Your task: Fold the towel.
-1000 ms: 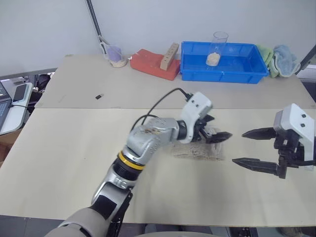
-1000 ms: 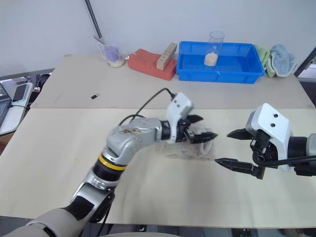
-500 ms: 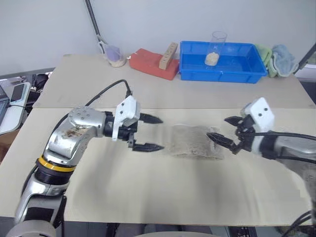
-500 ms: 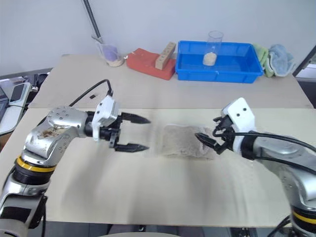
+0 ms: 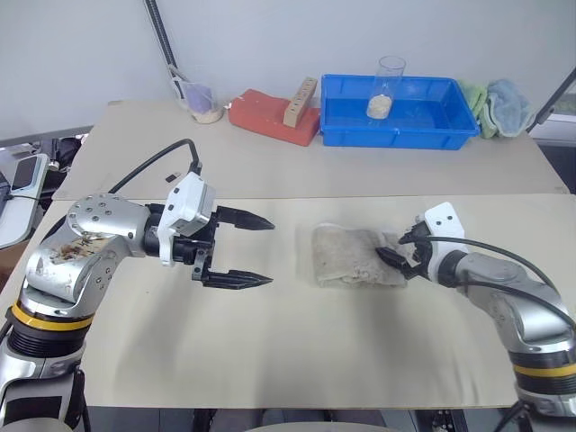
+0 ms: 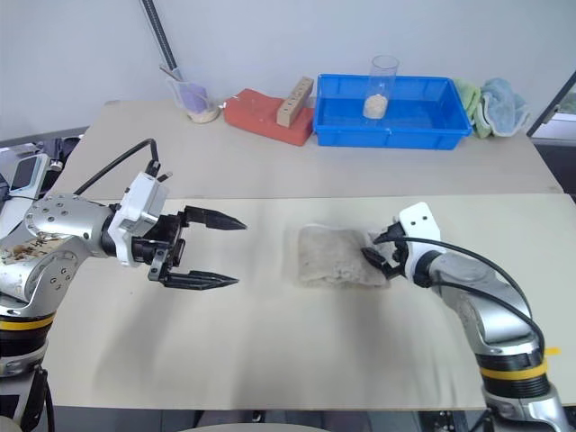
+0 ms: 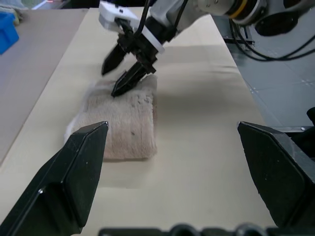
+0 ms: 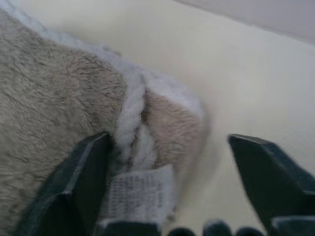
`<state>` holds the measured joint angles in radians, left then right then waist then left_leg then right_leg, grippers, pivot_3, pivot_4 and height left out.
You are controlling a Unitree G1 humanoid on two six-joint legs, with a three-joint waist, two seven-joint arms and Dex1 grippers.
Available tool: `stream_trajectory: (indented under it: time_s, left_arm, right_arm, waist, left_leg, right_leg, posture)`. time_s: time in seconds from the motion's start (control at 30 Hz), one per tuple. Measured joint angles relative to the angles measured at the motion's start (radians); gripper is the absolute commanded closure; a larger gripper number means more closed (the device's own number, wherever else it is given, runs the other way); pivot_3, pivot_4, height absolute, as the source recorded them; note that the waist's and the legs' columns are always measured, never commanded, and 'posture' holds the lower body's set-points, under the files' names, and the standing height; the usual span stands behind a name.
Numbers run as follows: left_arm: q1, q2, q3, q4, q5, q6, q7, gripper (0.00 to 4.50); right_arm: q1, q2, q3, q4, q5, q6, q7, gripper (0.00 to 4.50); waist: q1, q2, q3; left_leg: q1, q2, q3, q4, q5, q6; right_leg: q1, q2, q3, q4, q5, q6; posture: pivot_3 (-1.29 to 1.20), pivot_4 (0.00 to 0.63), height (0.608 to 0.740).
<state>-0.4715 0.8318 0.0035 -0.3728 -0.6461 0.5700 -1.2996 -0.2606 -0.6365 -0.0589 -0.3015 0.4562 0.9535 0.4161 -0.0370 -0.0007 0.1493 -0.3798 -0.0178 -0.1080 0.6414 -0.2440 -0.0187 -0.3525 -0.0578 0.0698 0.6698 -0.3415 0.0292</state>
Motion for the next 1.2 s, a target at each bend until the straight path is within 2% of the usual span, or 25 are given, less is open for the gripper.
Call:
stream_trajectory:
  time_s: [0.23,0.3,0.5,0.6,0.73,0.9,1.13,1.2]
  left_arm:
    - [0.017,-0.001,0.003,-0.009,-0.003,-0.036,0.005,0.0]
    - [0.017,-0.003,0.003,-0.01,-0.003,-0.04,0.016,0.0]
    - [0.012,-0.022,0.003,-0.01,-0.004,-0.043,0.047,0.0]
    - [-0.003,-0.028,0.003,-0.009,-0.007,-0.042,0.058,0.0]
    - [-0.02,-0.042,-0.002,-0.001,-0.005,-0.042,0.064,0.0]
    - [-0.032,-0.044,-0.003,0.01,0.001,-0.045,0.072,0.0]
    - [0.007,-0.036,0.008,0.016,0.054,-0.058,0.134,0.0]
    - [0.045,-0.01,0.018,0.028,0.103,-0.074,0.166,0.0]
  right_arm:
    - [-0.011,0.025,-0.018,0.011,0.031,0.04,0.019,3.98]
    - [-0.016,0.025,-0.018,0.011,0.024,0.035,0.018,4.45]
    - [-0.053,-0.041,-0.077,0.038,-0.005,-0.015,0.033,4.45]
    - [-0.066,-0.122,-0.137,0.154,-0.042,-0.071,0.056,4.45]
    - [-0.122,-0.129,-0.147,0.346,-0.099,-0.148,0.053,4.45]
    - [-0.165,-0.126,-0.121,0.483,-0.163,-0.207,0.049,2.65]
    - [-0.186,-0.14,-0.142,0.459,-0.168,-0.254,0.078,0.24]
    - [-0.169,-0.212,-0.149,0.394,-0.157,-0.27,0.152,0.08]
  waist:
    - [-0.003,0.0,0.0]
    - [-0.004,0.0,0.0]
    - [-0.001,0.0,0.0]
    - [0.004,0.0,0.0]
    - [-0.009,0.0,0.0]
    - [-0.012,0.001,0.0]
    - [-0.008,0.003,0.0]
    - [-0.007,0.005,0.001]
  left_leg:
    - [0.001,0.0,0.0,0.0,0.0,0.0]
    - [0.001,0.0,0.0,0.0,0.0,0.0]
    - [0.0,-0.001,0.0,0.0,0.0,0.0]
    - [0.0,-0.001,0.0,0.0,0.0,0.0]
    - [0.001,0.0,0.001,0.0,0.0,0.0]
    - [0.001,0.0,0.001,0.0,0.0,0.0]
    - [0.0,-0.001,0.002,0.0,0.0,0.0]
    - [0.0,-0.001,0.002,0.0,0.0,0.0]
  right_leg:
    - [0.0,0.0,0.0,0.001,0.0,0.0]
    - [0.0,0.0,0.0,0.001,0.0,0.0]
    - [-0.001,0.0,0.0,0.001,0.0,0.0]
    - [0.0,-0.001,0.0,0.0,0.0,0.0]
    - [0.0,0.0,0.0,0.001,0.0,0.0]
    - [-0.001,0.0,0.001,0.002,0.0,0.0]
    - [-0.001,-0.001,0.001,0.001,0.0,0.0]
    - [-0.001,-0.001,0.001,0.001,0.0,0.0]
  posture:
    - [0.0,0.15,0.74]
    - [0.0,0.15,0.74]
    - [0.0,0.15,0.74]
    - [0.0,0.15,0.74]
    - [0.0,0.15,0.74]
    - [0.0,0.15,0.74]
    - [0.0,0.15,0.74]
    - [0.0,0.15,0.74]
